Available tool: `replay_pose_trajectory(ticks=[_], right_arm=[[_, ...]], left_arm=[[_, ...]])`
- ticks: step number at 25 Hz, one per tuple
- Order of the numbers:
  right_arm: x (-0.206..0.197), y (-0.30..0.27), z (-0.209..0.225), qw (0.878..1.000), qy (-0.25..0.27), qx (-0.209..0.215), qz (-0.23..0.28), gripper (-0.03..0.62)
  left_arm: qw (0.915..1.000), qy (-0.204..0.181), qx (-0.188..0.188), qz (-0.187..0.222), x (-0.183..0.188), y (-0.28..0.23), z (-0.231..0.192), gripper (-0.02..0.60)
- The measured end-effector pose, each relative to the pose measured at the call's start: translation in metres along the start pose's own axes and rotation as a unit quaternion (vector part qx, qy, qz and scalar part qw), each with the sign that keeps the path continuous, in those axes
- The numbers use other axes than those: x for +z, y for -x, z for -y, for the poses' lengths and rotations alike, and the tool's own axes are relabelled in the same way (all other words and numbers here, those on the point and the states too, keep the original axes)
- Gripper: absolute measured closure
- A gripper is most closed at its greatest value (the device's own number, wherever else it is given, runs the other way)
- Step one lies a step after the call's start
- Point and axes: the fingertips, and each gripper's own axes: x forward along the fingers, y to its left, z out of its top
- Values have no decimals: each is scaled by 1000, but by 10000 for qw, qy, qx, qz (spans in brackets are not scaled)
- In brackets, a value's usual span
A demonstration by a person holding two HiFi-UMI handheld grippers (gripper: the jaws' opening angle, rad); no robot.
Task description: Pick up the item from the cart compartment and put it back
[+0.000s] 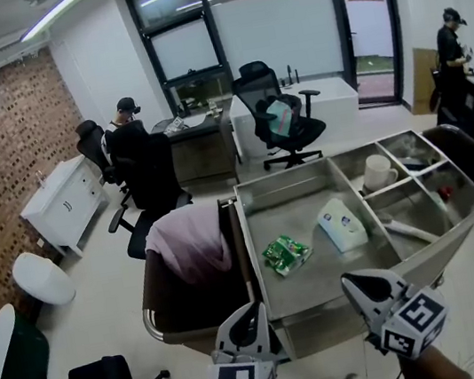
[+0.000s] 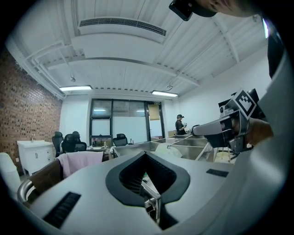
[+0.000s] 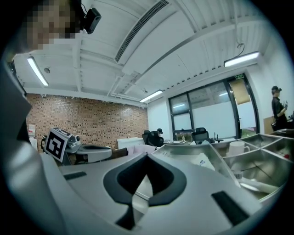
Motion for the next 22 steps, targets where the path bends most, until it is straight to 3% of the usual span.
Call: replay_pose_trajectory(ticks=[22], right_arm=[[-4, -3, -1, 10000, -68, 59, -40, 592]], left_arm=[[9999, -136, -90, 4, -6, -1, 3, 581]])
